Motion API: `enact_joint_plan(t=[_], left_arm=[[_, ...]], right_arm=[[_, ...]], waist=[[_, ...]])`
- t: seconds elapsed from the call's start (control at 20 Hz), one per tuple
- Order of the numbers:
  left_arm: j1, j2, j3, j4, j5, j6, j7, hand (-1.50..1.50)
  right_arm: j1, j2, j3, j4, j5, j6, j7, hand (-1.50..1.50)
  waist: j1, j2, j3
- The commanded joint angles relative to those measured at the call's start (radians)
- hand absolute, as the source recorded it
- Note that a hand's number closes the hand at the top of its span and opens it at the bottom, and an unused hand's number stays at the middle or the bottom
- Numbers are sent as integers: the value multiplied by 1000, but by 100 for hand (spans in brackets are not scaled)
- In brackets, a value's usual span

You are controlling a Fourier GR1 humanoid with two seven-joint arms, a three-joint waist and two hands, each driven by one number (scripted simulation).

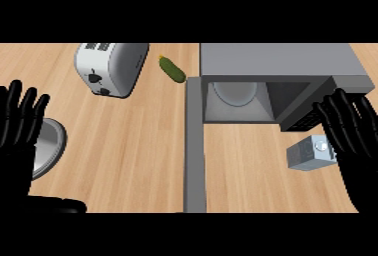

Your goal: Pick up the milk, place it into the microwave and close the microwave

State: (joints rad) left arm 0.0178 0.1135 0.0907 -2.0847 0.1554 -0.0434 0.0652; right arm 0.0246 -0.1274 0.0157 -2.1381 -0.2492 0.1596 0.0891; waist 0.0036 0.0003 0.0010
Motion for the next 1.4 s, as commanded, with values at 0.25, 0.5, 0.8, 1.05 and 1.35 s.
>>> enact_joint_plan(t=[0.25, 0.5, 0.8, 1.05, 1.35], left_arm=[[102, -1, 76, -33, 139, -85, -7, -150], [197, -26, 55, -80, 118, -122, -26, -150], [256, -39, 85, -111, 138, -161, -43, -150], [255, 8, 148, -226, 245, -162, 89, -150], [208, -17, 159, -49, 179, -219, -50, -150]], right_arm=[[63, -11, -15, -122, -189, 65, 124, -150], [99, 44, 12, -149, -37, -8, 100, -150], [120, 31, -77, -18, 15, 28, -11, -150], [41, 47, -73, 83, 92, -26, -4, -150], [-7, -18, -223, 337, 10, 63, -135, -150]], waist=[[-3, -1, -1], [-2, -2, -1], [-2, -1, -1], [3, -1, -1], [-1, 2, -1]])
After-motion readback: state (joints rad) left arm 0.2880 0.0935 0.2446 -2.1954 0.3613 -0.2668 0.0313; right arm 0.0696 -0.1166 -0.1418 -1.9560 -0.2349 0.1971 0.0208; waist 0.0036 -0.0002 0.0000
